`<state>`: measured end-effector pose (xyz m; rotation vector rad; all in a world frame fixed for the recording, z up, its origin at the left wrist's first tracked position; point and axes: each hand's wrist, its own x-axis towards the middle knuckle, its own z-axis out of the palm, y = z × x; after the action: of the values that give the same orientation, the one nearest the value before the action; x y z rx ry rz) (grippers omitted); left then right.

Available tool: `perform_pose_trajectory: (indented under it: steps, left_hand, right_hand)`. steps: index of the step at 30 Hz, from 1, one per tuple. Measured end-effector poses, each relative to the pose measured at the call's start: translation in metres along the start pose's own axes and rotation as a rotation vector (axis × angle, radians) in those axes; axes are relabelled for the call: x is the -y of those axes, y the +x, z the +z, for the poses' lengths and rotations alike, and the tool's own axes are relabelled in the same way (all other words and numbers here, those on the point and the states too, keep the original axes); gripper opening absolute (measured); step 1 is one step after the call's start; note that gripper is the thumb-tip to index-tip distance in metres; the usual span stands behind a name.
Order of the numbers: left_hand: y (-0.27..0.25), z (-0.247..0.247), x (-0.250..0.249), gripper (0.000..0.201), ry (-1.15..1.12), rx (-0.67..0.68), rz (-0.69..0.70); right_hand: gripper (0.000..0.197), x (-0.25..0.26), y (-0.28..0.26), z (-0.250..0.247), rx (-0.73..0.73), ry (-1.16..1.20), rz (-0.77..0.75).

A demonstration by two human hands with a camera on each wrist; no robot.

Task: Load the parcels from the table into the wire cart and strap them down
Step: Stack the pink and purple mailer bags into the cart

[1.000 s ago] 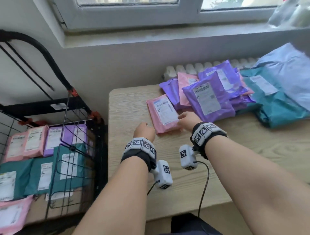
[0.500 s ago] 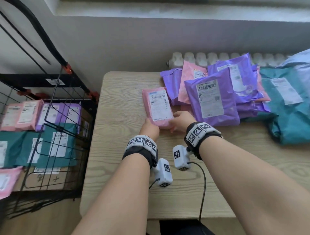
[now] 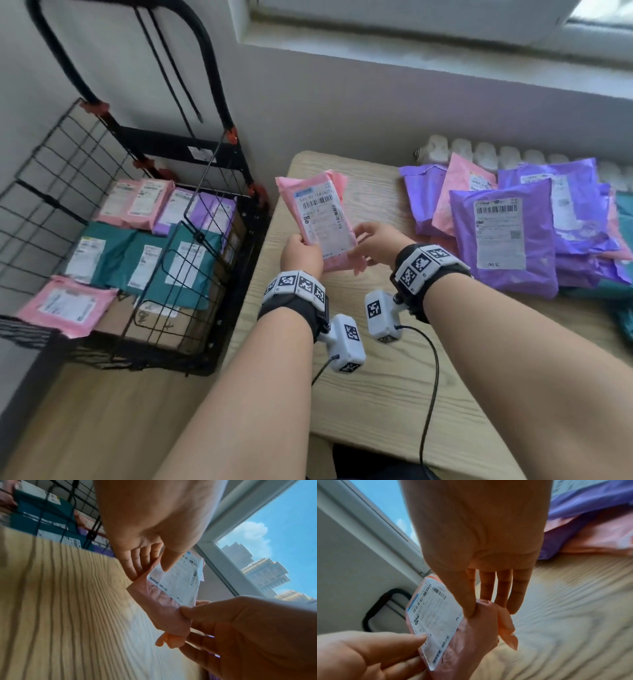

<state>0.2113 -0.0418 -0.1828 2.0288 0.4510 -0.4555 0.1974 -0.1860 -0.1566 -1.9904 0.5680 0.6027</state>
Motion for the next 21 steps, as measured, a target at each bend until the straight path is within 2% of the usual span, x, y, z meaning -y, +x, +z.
perform_pose_trajectory:
  steps: [4, 9, 11, 16, 21]
  left_hand:
    - [0.020, -0.072, 0.014, 0.020, -0.003, -0.144, -0.011]
    - [0.049, -0.165, 0.044, 0.020, 0.006, -0.185, -0.059]
    - [0.062, -0.198, 0.060, 0.020, -0.026, -0.208, -0.097]
    - [0.103, -0.270, 0.108, 0.026, -0.121, -0.239, -0.230]
    - [0.148, -0.329, 0.159, 0.031, -0.270, -0.225, -0.330]
  right_hand:
    - [0.030, 0.059, 0.005, 0.050, 0.074, -0.044, -0.065]
    - [0.013, 0.132, 0.015, 0.127, 0.051, -0.187, -0.149]
    - [0.019, 0.160, 0.023, 0.161, 0.059, -0.225, -0.196]
    - [0.048, 0.222, 0.043, 0.246, 0.076, -0.438, -0.338]
    - [0.054, 0.262, 0.071, 0.327, 0.116, -0.605, -0.361]
